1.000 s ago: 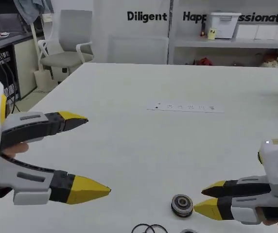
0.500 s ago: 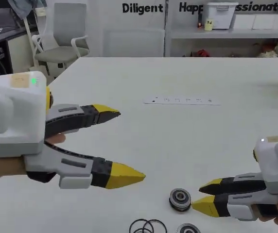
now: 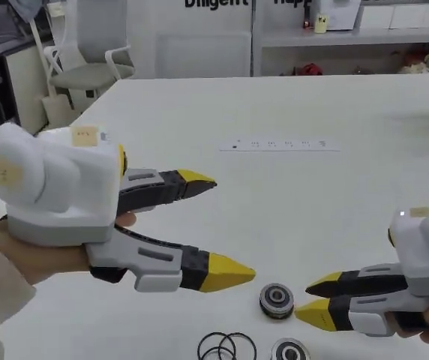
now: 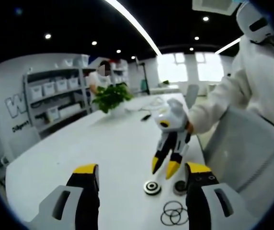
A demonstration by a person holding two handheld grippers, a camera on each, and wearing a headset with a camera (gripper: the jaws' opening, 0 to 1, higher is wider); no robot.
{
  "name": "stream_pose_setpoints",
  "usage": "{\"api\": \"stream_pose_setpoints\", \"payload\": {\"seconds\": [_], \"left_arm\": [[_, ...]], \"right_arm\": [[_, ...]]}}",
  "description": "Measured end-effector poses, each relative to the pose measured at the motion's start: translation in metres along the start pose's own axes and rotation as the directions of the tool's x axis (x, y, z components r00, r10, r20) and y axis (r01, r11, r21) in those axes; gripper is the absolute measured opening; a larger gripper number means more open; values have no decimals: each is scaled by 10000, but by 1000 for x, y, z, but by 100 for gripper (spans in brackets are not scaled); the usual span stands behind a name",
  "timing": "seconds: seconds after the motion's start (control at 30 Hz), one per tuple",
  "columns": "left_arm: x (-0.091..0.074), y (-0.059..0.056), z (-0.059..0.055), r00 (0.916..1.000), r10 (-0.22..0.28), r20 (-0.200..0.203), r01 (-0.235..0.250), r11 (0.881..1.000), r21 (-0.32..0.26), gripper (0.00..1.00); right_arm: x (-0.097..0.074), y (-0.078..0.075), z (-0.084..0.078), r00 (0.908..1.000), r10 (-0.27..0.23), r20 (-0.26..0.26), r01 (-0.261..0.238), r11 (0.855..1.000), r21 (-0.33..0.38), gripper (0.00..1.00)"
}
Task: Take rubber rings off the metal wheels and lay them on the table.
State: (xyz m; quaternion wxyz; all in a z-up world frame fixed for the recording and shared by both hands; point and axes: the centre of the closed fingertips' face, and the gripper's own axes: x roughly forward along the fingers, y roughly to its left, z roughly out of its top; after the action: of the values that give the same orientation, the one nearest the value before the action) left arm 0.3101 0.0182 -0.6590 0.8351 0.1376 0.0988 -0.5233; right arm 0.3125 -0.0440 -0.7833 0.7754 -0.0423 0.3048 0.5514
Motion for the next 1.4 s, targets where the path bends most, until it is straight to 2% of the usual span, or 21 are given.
{"api": "stream_pose_setpoints", "payload": {"seconds": [0.27,0.4,0.53,0.83,1.0,1.2,1.4], "left_arm": [[19,-1,-12,9997,-100,-239,102,9999,58,64],[27,-7,-18,9984,-382,-417,387,9992,116,63],[34,-11,-23,9969,-566,-537,581,9980,255,57],[51,-15,-37,9945,-688,-790,709,9972,230,55],[60,-12,-50,9913,-649,-1147,700,9967,417,46],[69,-13,-61,9878,-747,-1370,808,9959,396,45],[75,-17,-77,9809,-867,-1740,959,9944,451,41]], "right_arm": [[3,-2,-2,10000,65,-3,-65,10000,-41,25],[4,-2,-3,10000,86,-47,-87,9999,-104,24],[5,-3,-5,9999,96,-83,-97,9999,-134,23],[10,-9,-6,9999,115,-117,-117,9997,-213,22],[13,-8,-7,9997,166,-160,-170,9995,-247,22],[15,-8,-8,9996,188,-222,-196,9992,-343,21],[16,-9,-10,9994,170,-290,-182,9990,-418,19]]}}
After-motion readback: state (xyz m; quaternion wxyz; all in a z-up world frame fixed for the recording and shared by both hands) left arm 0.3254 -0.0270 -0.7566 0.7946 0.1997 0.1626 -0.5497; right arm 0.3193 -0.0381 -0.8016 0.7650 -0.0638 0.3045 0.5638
